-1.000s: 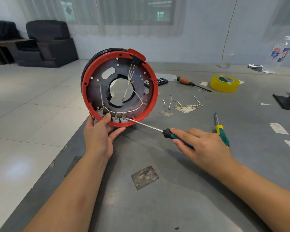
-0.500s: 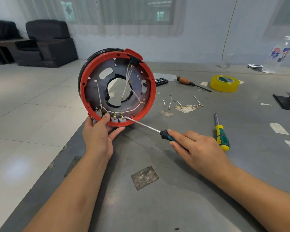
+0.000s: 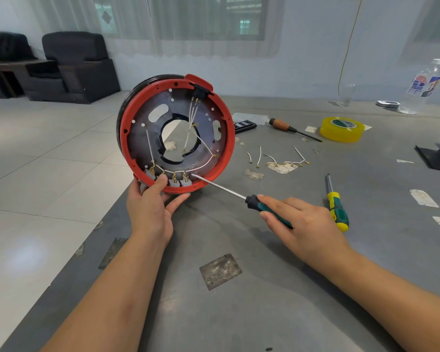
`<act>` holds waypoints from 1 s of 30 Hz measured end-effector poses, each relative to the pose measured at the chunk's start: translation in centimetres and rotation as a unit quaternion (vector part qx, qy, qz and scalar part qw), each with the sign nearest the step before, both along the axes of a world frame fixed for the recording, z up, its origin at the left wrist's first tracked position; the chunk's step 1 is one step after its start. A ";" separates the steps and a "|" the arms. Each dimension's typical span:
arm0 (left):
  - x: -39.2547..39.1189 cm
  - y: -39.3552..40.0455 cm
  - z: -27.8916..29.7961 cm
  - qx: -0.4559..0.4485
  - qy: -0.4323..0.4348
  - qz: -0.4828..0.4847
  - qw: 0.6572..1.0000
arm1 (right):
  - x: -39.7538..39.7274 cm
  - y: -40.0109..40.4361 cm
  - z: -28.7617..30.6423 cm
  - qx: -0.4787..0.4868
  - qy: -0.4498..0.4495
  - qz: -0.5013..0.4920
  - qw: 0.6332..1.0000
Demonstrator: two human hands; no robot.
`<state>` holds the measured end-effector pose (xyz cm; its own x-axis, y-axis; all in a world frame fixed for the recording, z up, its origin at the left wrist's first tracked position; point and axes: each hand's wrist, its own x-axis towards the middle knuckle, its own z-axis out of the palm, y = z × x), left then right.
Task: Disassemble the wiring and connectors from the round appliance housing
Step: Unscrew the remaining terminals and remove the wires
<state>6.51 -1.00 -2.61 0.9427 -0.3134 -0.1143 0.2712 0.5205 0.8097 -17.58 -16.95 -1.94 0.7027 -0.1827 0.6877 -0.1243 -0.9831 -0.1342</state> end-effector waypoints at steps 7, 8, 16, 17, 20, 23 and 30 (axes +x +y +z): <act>0.4 0.0 -0.1 -0.019 0.012 -0.007 1.000 | -0.2 -0.5 0.1 0.020 -0.010 0.010 1.000; 0.4 0.0 -0.1 -0.020 0.010 -0.012 1.000 | -0.2 -0.5 0.2 0.026 -0.009 0.015 1.000; 0.1 0.0 -0.2 -0.011 -0.006 -0.046 0.999 | -0.3 0.0 0.6 0.064 0.026 0.033 0.997; 0.1 0.0 -0.2 -0.010 -0.006 -0.049 0.999 | -0.3 0.0 0.7 0.065 0.026 0.033 0.997; 0.0 -0.1 -0.2 -0.007 -0.003 -0.055 0.998 | -0.3 0.1 0.8 0.071 0.031 0.034 0.996; 0.0 -0.1 -0.2 -0.008 -0.004 -0.061 0.998 | -0.3 0.0 0.8 0.085 0.037 0.030 0.995; -0.1 -0.1 0.0 -0.007 -0.003 -0.066 0.998 | -0.4 -0.1 0.8 0.085 0.046 0.018 0.995</act>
